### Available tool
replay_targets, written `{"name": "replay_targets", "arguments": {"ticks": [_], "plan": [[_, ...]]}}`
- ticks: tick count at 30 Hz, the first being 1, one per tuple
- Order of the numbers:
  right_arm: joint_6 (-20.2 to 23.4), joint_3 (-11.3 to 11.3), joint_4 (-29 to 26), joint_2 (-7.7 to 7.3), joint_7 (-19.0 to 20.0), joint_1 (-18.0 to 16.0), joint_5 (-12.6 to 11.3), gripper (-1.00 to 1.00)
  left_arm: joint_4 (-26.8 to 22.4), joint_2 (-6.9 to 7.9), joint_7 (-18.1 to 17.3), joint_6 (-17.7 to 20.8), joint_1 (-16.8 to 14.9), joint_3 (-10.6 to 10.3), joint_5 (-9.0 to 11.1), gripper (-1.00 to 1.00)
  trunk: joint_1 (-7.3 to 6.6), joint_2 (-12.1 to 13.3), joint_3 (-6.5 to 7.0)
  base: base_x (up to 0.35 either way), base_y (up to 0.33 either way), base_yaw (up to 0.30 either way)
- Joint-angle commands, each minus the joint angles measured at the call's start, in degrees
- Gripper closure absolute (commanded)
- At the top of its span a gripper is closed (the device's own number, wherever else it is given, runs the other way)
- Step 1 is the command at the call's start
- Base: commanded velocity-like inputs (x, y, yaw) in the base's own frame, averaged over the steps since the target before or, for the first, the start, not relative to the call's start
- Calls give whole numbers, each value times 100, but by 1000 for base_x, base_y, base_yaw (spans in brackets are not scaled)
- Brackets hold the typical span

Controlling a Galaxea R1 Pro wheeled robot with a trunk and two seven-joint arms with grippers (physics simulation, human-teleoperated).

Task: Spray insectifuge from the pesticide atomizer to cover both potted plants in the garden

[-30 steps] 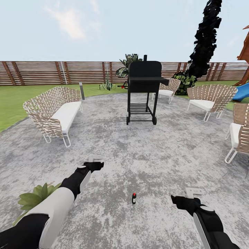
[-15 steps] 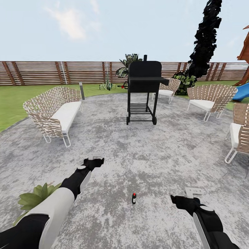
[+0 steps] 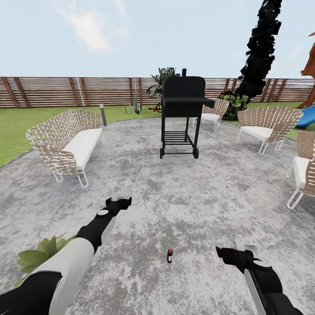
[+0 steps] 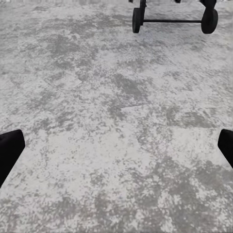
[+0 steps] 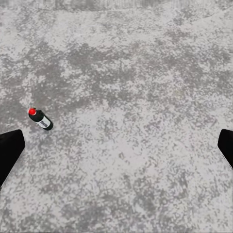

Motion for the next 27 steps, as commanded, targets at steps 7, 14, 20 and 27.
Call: {"name": "replay_targets", "arguments": {"ticks": [7, 14, 20, 27], "plan": [[28, -7, -6, 2, 4, -3, -10, -100, 0, 0, 3, -4, 8, -7, 3, -100, 3, 99, -73, 283, -164, 0], [28, -5, -6, 4, 3, -3, -10, -100, -41, 0, 3, -17, 67, 1, 13, -100, 3, 99, -109, 202, -190, 0], [28, -4, -6, 11, 0, -3, -10, -100, -45, 0, 3, -19, 78, 5, 21, -100, 3, 99, -117, 21, -23, 0], [28, -9, -6, 4, 2, -3, -10, -100, -44, 0, 3, -20, 87, 17, 47, -100, 3, 99, -167, 1, -1, 0]]}}
